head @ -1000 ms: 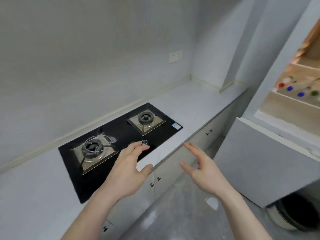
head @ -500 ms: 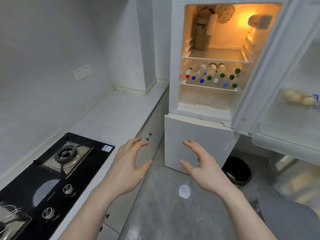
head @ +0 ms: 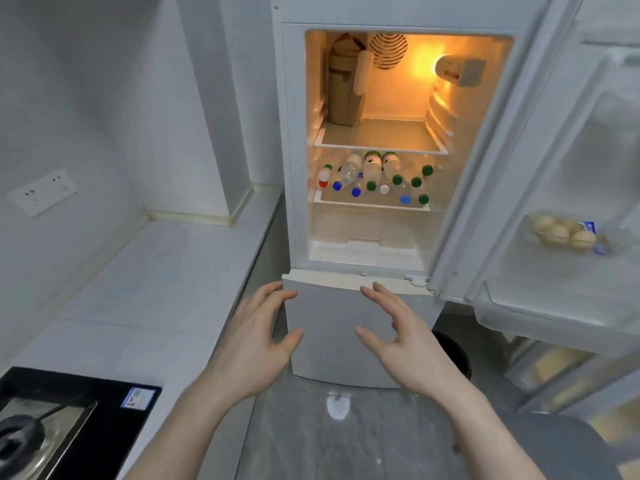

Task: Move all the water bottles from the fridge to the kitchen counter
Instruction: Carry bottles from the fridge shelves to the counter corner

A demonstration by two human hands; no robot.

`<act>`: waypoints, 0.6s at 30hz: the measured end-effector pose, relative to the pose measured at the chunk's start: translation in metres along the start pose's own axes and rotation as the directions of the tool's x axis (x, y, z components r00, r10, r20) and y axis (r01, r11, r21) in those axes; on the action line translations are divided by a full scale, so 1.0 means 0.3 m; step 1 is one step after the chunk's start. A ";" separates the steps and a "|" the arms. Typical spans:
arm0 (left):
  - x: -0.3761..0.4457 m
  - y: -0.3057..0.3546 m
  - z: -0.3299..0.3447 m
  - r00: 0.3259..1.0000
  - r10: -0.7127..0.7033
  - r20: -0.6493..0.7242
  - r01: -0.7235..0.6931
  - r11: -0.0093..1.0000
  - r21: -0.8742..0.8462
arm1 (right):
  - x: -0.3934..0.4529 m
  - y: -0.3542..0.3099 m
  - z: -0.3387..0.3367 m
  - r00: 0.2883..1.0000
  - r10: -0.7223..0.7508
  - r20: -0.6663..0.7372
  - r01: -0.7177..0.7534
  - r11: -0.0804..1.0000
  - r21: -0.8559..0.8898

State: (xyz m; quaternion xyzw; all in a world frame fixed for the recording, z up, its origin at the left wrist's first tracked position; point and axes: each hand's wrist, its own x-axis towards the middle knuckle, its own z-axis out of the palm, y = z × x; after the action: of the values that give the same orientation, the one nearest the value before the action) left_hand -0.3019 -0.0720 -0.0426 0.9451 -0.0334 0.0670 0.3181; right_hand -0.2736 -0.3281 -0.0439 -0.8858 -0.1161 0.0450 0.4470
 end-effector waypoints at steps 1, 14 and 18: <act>0.042 -0.018 -0.007 1.000 0.007 0.010 -0.007 1.000 -0.006 | 0.036 -0.012 -0.001 1.000 0.007 -0.015 -0.007 1.000 -0.001; 0.575 -0.078 0.031 0.975 0.171 0.143 -0.167 0.985 -0.040 | 0.386 0.024 -0.091 0.975 0.078 -0.209 -0.080 0.997 -0.004; 0.738 -0.049 0.070 0.968 0.205 0.147 -0.203 0.979 -0.028 | 0.511 0.086 -0.155 0.968 0.101 -0.229 -0.101 0.995 0.015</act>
State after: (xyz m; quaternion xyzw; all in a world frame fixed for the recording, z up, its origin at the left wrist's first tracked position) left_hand -0.0792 -0.0777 -0.0351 0.9369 -0.1544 0.0284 0.3124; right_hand -0.1122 -0.3416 -0.0331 -0.8891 -0.0184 -0.0348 0.4560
